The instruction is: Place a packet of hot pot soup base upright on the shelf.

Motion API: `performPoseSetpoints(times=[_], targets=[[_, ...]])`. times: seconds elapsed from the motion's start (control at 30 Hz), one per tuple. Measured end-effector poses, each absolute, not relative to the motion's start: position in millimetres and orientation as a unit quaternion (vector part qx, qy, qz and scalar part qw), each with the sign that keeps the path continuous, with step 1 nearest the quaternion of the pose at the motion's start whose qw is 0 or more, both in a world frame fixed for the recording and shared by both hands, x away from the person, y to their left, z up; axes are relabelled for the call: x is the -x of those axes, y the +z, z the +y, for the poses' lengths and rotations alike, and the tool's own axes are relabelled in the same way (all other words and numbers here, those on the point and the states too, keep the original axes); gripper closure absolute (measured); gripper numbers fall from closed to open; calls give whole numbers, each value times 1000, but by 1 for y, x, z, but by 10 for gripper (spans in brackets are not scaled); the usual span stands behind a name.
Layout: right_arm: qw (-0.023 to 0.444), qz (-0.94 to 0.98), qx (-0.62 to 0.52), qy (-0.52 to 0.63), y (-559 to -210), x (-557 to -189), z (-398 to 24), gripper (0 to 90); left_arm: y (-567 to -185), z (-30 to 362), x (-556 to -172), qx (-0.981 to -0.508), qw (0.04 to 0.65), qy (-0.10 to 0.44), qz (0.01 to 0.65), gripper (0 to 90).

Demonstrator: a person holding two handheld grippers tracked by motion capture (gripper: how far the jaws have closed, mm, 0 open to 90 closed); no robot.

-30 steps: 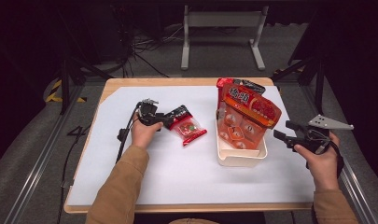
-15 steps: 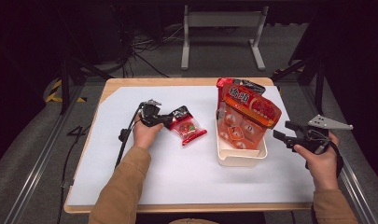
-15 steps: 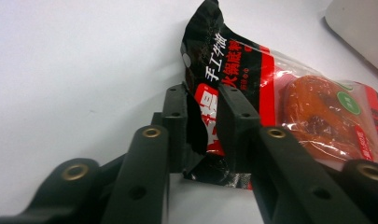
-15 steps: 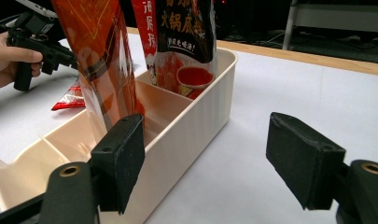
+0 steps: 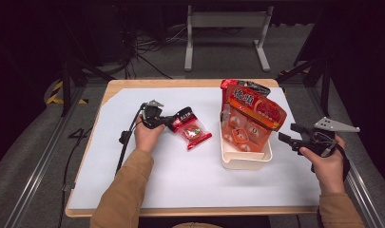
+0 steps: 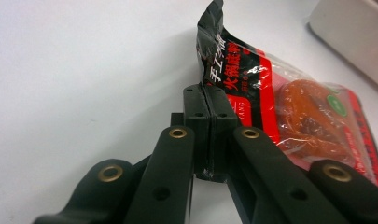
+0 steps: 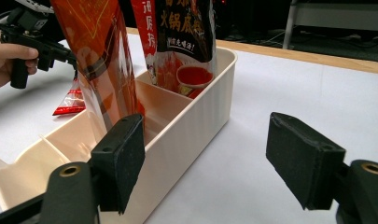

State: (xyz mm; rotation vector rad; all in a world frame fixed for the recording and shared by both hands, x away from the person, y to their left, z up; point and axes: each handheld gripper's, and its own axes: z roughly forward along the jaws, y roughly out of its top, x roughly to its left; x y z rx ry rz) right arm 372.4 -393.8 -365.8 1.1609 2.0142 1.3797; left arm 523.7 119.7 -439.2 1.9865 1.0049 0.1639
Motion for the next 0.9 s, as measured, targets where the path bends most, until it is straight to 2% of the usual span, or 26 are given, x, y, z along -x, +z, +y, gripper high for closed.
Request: performPoseSetpoints(times=[0.9], targets=[[207,715,-431,510,-366,-372,-401,313,-368,129,-476,-791,511,96,323,900]])
